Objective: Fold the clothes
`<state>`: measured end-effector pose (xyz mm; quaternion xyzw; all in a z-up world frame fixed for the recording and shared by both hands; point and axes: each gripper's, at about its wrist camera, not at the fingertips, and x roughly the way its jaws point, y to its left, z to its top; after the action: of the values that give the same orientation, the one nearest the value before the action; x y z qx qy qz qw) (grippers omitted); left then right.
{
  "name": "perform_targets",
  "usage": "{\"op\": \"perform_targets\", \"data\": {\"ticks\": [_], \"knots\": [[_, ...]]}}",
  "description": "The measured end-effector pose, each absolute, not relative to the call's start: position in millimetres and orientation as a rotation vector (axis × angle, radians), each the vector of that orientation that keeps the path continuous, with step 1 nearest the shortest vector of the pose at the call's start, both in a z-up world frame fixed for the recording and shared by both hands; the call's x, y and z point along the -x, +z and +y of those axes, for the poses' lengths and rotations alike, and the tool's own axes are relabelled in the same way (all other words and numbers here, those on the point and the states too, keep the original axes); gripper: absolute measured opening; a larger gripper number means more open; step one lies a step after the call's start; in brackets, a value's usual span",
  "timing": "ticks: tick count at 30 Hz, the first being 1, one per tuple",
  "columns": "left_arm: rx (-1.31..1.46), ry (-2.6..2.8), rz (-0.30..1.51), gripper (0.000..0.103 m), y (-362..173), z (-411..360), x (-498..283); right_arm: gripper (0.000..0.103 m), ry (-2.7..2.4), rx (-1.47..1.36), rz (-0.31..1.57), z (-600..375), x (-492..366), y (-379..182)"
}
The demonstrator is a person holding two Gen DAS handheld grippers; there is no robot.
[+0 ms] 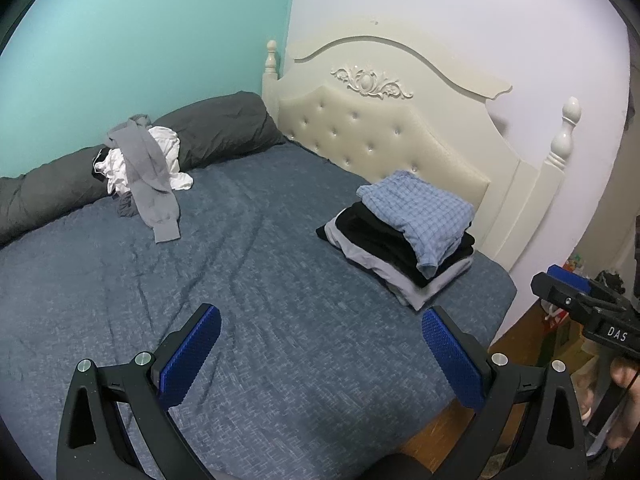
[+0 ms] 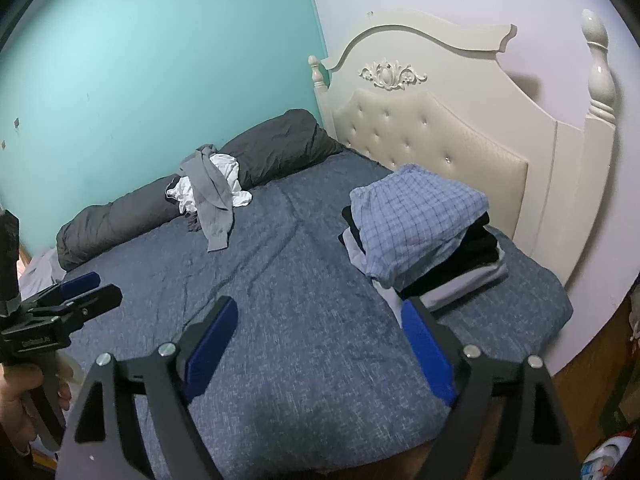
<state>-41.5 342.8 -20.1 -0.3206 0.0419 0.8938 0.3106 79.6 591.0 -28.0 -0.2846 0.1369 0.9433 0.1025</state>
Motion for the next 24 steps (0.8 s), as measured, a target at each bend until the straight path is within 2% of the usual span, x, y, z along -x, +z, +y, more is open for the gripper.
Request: {"op": "perform_targets", "data": {"ticks": [24], "knots": [[0.836,2.437,0.146,0.103,-40,317,25,0.087,2.794,0.829,0.400,569,-97,-35]]}}
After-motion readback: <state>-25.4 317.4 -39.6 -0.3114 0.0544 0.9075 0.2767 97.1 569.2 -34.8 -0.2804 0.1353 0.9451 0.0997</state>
